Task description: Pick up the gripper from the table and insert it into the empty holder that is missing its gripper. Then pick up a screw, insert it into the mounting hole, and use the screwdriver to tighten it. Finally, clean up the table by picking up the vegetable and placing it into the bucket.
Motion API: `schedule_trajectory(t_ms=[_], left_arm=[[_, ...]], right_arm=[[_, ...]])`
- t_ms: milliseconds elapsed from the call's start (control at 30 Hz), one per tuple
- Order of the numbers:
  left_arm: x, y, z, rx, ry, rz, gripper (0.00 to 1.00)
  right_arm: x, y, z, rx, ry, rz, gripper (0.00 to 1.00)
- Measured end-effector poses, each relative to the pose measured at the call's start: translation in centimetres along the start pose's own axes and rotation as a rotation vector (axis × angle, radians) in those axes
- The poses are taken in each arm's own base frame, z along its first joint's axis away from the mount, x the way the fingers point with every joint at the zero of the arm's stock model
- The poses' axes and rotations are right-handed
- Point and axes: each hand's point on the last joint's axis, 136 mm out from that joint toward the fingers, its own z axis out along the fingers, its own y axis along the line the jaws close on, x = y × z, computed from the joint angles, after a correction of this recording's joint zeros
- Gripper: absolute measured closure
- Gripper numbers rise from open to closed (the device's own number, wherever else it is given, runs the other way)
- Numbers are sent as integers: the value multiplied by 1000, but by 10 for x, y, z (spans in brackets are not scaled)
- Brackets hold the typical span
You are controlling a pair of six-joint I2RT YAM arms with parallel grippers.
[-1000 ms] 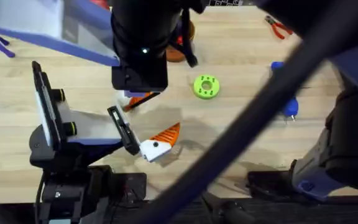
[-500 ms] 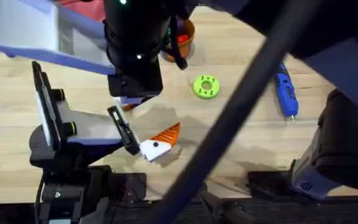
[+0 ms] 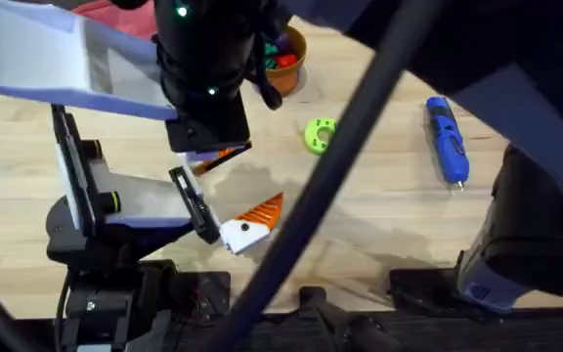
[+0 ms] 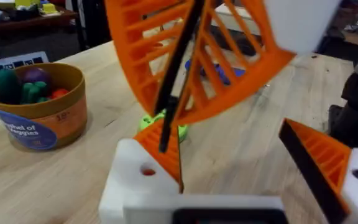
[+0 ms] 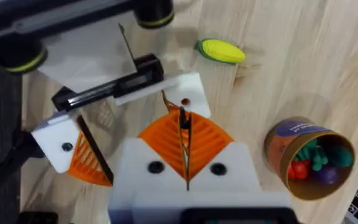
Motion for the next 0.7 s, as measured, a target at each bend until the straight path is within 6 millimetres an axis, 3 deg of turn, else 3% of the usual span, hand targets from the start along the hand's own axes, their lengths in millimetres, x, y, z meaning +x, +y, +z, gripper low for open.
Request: schedule_trajectory(t_ms=[700], left_arm=[[0, 0, 0, 0, 0, 0, 15]], right_arm=[[2, -3, 2, 12, 16, -4, 995]])
